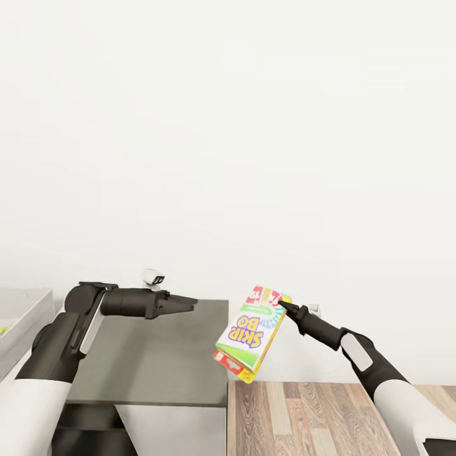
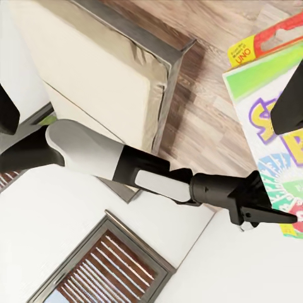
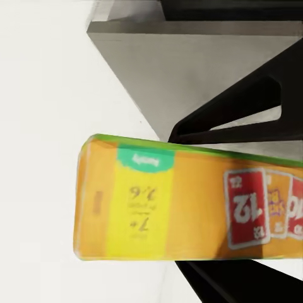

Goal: Put all the toys in the child's room - the three board games (two on the bed and one on the table), the two jigsaw puzzles on the table, and the tennis ball on the table - inside the toy box on the table in the child's room.

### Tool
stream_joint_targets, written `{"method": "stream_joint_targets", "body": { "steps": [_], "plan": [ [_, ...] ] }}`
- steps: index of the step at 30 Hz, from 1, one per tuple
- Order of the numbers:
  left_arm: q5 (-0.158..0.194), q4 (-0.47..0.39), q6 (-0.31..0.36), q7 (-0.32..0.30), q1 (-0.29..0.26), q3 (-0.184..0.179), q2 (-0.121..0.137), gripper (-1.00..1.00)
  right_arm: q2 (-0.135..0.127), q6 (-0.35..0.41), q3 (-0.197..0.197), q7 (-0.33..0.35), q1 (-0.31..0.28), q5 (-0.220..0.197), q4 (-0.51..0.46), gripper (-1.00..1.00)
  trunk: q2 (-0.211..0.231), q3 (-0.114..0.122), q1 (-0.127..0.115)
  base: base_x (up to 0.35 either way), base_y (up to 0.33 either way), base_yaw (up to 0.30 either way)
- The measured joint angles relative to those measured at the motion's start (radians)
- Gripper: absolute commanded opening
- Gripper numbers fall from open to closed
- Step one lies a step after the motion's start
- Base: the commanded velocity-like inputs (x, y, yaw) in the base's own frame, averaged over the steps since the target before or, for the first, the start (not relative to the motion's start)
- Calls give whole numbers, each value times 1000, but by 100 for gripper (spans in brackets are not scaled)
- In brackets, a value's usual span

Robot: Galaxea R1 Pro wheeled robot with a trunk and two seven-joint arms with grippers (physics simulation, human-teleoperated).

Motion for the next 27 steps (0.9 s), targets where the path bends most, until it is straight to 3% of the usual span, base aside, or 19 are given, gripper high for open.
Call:
{"method": "stream_joint_targets", "body": {
  "steps": [3,5,17,27],
  "plan": [
    [-1,0,0,0,0,-1,-1,100,-2,0,0,13,0,1,0,-100,21,9,-12,0,0,0],
    [-13,11,-11,4,11,11,2,100,5,3,-7,2,10,1,-11,-100,21,9,-11,0,0,0],
    [0,47,-23,9,27,50,-6,100,11,6,0,41,0,-5,-30,-100,21,9,-11,-5,42,0],
    [0,48,-23,9,28,54,-5,100,10,6,0,42,0,-6,-30,-100,21,9,-11,-94,1,0]
  ]
}}
